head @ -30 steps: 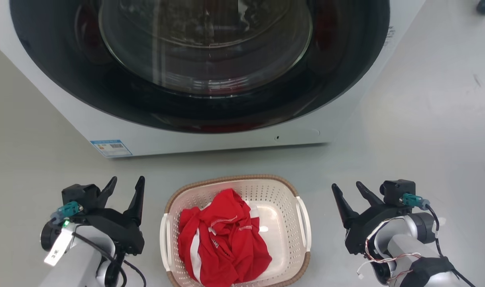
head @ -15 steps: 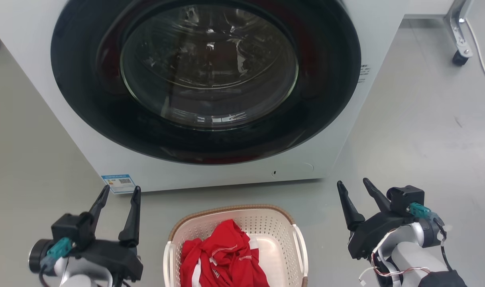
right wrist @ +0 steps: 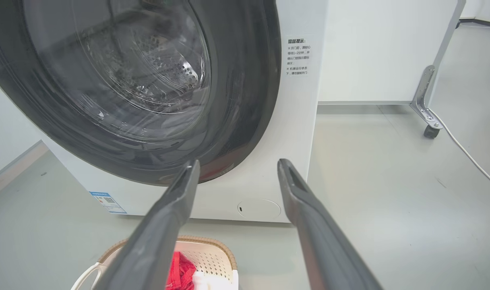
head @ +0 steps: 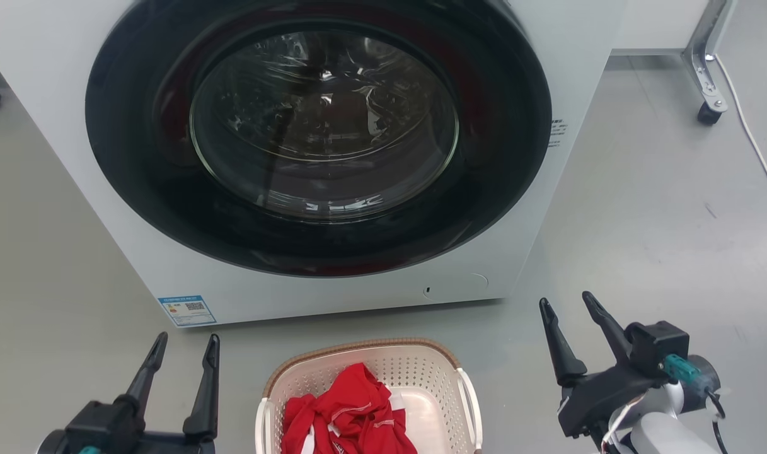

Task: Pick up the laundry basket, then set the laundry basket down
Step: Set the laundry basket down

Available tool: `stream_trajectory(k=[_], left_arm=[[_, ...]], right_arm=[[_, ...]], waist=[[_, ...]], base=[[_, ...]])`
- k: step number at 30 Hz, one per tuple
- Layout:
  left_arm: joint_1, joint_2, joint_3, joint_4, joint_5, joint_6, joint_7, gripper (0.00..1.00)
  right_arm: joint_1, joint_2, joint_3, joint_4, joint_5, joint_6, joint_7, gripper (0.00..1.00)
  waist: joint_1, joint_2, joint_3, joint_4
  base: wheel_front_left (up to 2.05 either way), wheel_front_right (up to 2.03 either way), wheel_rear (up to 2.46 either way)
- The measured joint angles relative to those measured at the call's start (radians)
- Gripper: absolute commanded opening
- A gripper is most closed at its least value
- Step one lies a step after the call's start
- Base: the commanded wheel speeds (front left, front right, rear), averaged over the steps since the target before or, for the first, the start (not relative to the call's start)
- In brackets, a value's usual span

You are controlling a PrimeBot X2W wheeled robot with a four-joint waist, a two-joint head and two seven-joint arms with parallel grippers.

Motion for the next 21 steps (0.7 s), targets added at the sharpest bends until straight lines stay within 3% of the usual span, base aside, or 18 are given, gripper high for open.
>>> stream_trajectory(k=[21], left_arm=[[0.148, -0.077, 0.094, -0.050, 0.061, 0.001, 0.001, 1.00]], right_arm=[[0.202, -0.017, -0.131, -0.200, -0.109, -0.017, 0.000, 1.00]], waist=[[0.0000, 0.0000, -0.053, 0.004]], base=[[0.00, 0.00, 0.00]])
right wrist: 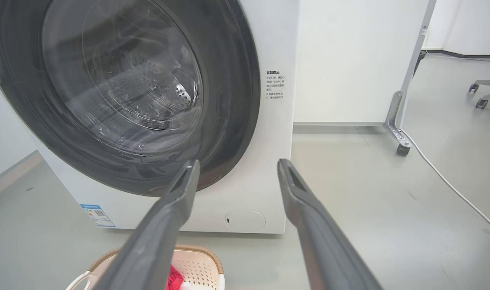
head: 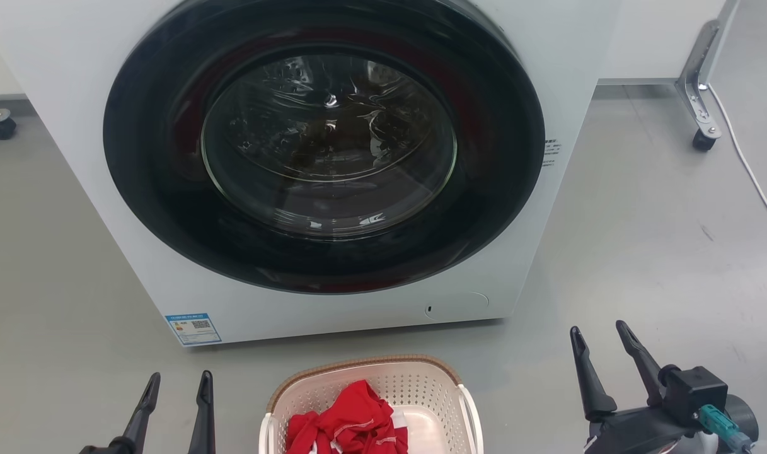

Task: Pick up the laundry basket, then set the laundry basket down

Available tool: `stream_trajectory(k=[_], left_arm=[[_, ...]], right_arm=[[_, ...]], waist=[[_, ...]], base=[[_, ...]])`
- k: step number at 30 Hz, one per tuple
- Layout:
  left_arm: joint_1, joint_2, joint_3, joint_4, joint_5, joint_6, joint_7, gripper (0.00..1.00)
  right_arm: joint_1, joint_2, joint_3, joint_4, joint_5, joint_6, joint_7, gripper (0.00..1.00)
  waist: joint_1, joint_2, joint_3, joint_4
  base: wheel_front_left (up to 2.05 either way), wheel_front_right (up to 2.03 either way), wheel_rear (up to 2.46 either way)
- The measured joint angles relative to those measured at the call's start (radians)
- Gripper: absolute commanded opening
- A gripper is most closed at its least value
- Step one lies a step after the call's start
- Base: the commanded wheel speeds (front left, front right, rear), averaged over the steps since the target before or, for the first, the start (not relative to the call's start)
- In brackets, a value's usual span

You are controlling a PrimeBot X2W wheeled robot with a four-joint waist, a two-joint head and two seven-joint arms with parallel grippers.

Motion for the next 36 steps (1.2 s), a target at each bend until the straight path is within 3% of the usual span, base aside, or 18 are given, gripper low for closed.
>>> stream_trajectory(k=[13, 33, 34, 36], left_arm=[[0.021, -0.033, 0.036, -0.013, 0.027, 0.000, 0.038, 1.00], [0.021, -0.053, 0.059, -0.030, 0.067, 0.000, 0.091, 1.00], [0.021, -0.055, 0.057, -0.022, 0.067, -0.001, 0.090, 0.00], [0.024, -0.064, 0.051, 0.000, 0.067, -0.001, 0.090, 0.00]], right_arm=[[0.056, 0.045, -0.091, -0.042, -0.094, 0.000, 0.000, 1.00], [0.090, 0.079, -0.141, -0.100, -0.161, 0.000, 0.016, 1.00], [0.091, 0.081, -0.140, -0.092, -0.160, 0.000, 0.019, 0.00], [0.103, 0.087, -0.134, -0.071, -0.160, 0.000, 0.020, 0.00]], waist=[[0.0000, 0.0000, -0.006, 0.004], [0.0000, 0.0000, 0.001, 0.013], [0.0000, 0.0000, 0.001, 0.013], [0.0000, 0.0000, 0.001, 0.013]], base=[[0.00, 0.00, 0.00], [0.00, 0.00, 0.00], [0.00, 0.00, 0.00], [0.00, 0.00, 0.00]])
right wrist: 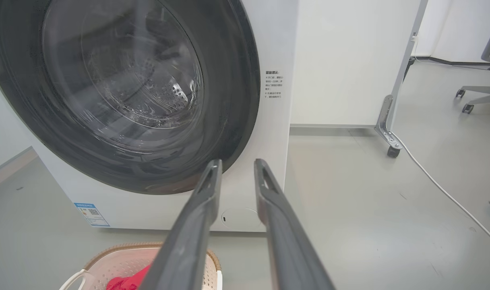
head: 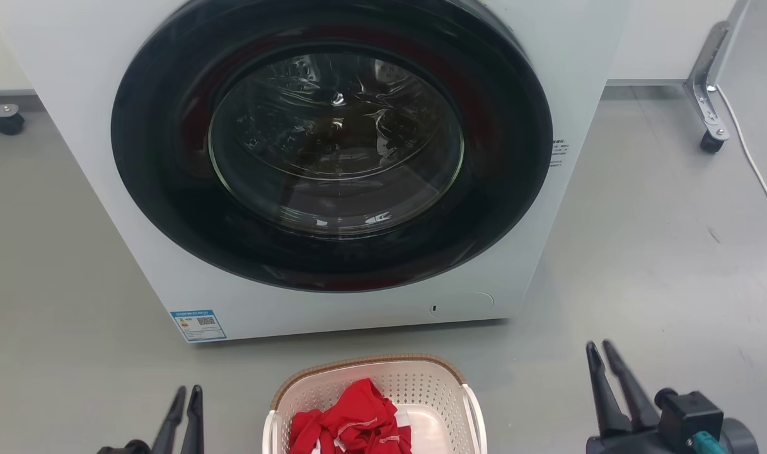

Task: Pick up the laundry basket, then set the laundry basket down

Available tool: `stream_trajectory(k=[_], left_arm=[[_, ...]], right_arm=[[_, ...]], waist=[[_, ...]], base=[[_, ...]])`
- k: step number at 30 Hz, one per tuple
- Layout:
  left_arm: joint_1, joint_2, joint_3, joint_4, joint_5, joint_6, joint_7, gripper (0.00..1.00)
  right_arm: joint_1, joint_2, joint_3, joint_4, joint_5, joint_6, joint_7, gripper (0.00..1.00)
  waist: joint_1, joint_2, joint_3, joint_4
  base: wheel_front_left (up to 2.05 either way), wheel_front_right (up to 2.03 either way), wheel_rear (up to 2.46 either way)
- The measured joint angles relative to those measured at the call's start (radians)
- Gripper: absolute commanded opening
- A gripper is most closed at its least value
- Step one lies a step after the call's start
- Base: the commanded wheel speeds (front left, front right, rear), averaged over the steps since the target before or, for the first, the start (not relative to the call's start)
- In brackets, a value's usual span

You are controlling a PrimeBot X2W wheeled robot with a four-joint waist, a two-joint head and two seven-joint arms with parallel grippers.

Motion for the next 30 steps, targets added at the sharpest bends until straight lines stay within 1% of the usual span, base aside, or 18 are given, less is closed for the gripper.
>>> stream_trajectory(k=[5, 7, 14, 30], left_arm=[[0.005, -0.013, 0.004, 0.022, -0.014, -0.005, 0.009, 0.00], [0.005, -0.016, 0.010, 0.025, -0.028, -0.010, 0.011, 0.00], [-0.002, -0.029, 0.033, 0.039, -0.129, -0.027, 0.035, 0.00], [-0.031, -0.058, 0.084, 0.080, -0.322, -0.063, 0.083, 0.00]], right_arm=[[0.021, 0.011, -0.009, 0.020, 0.017, 0.004, 0.008, 0.00], [0.021, 0.013, -0.020, 0.021, 0.033, 0.010, 0.012, 0.00], [0.020, 0.027, -0.052, 0.031, 0.137, 0.028, 0.039, 0.00], [0.005, 0.053, -0.131, 0.048, 0.352, 0.065, 0.100, 0.00]], waist=[[0.0000, 0.0000, 0.000, 0.000], [0.0000, 0.0000, -0.001, 0.000], [0.0000, 0.0000, -0.002, 0.000], [0.0000, 0.0000, -0.006, 0.001]], base=[[0.00, 0.00, 0.00], [0.00, 0.00, 0.00], [0.00, 0.00, 0.00], [0.00, 0.00, 0.00]])
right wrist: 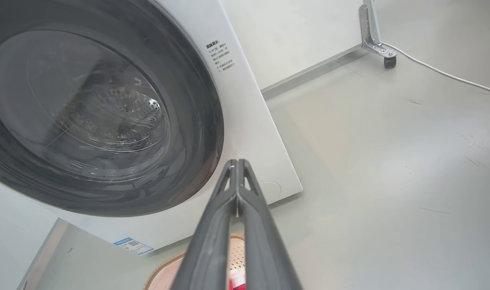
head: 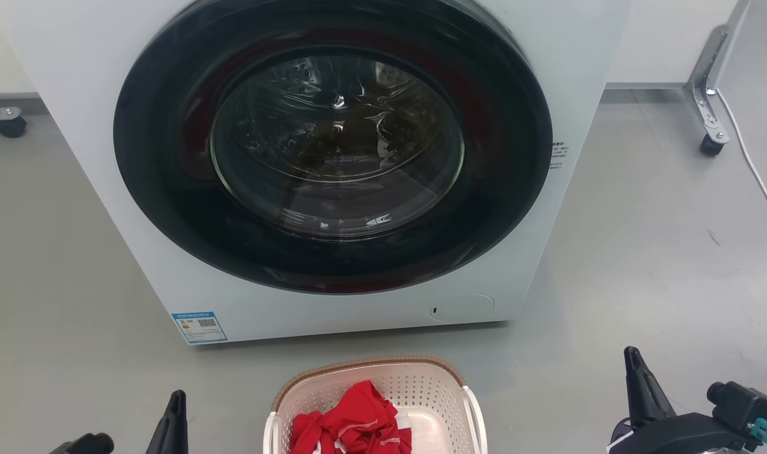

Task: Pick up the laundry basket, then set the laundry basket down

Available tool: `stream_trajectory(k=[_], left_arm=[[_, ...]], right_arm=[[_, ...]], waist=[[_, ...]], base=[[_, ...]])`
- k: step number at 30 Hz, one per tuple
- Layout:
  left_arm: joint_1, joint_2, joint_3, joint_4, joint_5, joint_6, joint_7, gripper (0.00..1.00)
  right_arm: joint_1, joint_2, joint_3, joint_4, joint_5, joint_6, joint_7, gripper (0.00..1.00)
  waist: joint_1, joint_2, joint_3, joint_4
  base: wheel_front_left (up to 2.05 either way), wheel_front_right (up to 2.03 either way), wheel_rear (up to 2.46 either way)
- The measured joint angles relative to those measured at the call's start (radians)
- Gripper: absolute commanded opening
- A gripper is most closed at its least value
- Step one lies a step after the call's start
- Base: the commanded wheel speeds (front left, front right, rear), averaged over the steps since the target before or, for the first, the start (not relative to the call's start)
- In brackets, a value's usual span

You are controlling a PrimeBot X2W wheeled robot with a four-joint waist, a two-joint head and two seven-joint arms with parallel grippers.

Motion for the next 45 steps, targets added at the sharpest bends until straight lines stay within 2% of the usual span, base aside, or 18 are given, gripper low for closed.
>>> stream_trajectory(k=[45], left_arm=[[-0.108, -0.081, 0.136, 0.116, -0.522, -0.114, 0.120, 0.00]], right_arm=[[-0.033, 0.072, -0.209, 0.057, 0.584, 0.113, 0.156, 0.00]], waist=[[0.0000, 0.0000, -0.011, 0.002]], base=[[0.00, 0.00, 0.00]])
